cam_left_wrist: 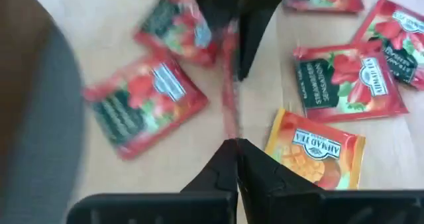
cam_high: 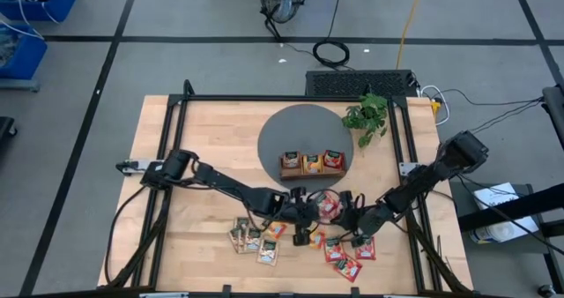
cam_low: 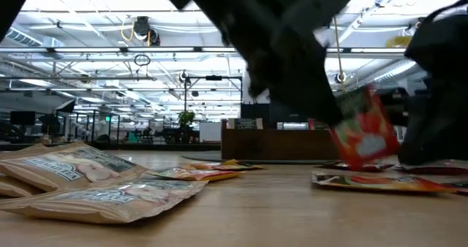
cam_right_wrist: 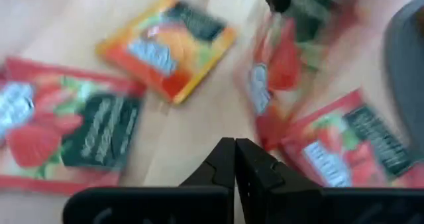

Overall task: Pick & Place Tea
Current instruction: Put the red tea bag into the right section of the wooden organizer

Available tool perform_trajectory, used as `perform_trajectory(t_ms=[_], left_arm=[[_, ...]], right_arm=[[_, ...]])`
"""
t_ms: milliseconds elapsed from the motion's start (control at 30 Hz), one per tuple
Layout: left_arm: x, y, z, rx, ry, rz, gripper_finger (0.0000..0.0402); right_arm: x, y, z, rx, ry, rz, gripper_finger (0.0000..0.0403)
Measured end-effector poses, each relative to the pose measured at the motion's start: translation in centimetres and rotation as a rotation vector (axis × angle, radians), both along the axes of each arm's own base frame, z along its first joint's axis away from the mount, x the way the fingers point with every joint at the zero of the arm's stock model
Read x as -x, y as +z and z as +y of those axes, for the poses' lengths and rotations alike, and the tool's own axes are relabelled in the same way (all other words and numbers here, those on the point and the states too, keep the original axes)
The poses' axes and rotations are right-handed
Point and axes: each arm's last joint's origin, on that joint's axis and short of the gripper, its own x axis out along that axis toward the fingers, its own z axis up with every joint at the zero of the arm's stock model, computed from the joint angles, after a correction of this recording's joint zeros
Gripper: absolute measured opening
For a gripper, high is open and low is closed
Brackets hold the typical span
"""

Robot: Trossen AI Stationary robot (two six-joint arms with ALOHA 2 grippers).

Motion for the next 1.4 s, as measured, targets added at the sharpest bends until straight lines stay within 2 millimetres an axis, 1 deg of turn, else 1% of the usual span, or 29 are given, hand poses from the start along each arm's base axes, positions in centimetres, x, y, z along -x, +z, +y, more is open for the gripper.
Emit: perform_trajectory(t_ms=[100, 200, 300, 400, 500, 667, 800, 900, 967, 1067, 1133, 1400], left_arm=[[1.1, 1.3, -0.3, -0.121, -0.027, 0.031, 0.0004], [1.9, 2.0, -0.7, -0.178, -0.059, 0.059, 0.0008], [2.3, 2.2, -1.6, -0.198, -0.075, 0.066, 0.0005], [2.8, 2.1, -2.4, -0.222, -0.085, 0.074, 0.0005], [2.9, 2.2, -2.8, -0.243, -0.076, 0.062, 0.0005], [2.9, 2.3, -2.9, -0.252, -0.048, 0.041, 0.0006], [2.6, 2.4, -2.5, -0.243, -0.033, 0.032, 0.0003], [2.5, 2.4, -2.3, -0.226, -0.020, 0.029, 0.0005], [2.4, 2.4, -2.1, -0.225, -0.017, 0.029, 0.0004], [2.3, 2.4, -2.1, -0.220, -0.014, 0.017, 0.0004], [2.2, 2.5, -2.1, -0.212, -0.014, 0.005, 0.0005], [2.1, 2.5, -2.1, -0.205, -0.017, 0.001, 0.0005]], right_arm=[[0.3, 1.2, 0.5, 0.002, -0.021, -0.078, 0.0000], [0.6, 2.3, 0.9, 0.009, -0.054, -0.155, 0.0000], [0.8, 3.6, 1.2, -0.024, -0.080, -0.233, 0.0001], [0.7, 4.4, 1.2, -0.068, -0.091, -0.283, 0.0013], [0.4, 4.8, 0.9, -0.089, -0.112, -0.306, 0.0043], [-0.1, 4.6, 0.2, -0.097, -0.159, -0.298, 0.0117], [-0.7, 4.3, -0.1, -0.119, -0.168, -0.299, 0.0173], [-1.2, 4.2, -0.2, -0.138, -0.159, -0.309, 0.0201], [-1.5, 4.0, -0.2, -0.143, -0.133, -0.309, 0.0211], [-1.9, 3.7, -0.4, -0.167, -0.106, -0.316, 0.0212], [-2.2, 3.6, -0.5, -0.163, -0.102, -0.318, 0.0206], [-2.6, 3.6, -0.9, -0.139, -0.099, -0.342, 0.0156]])
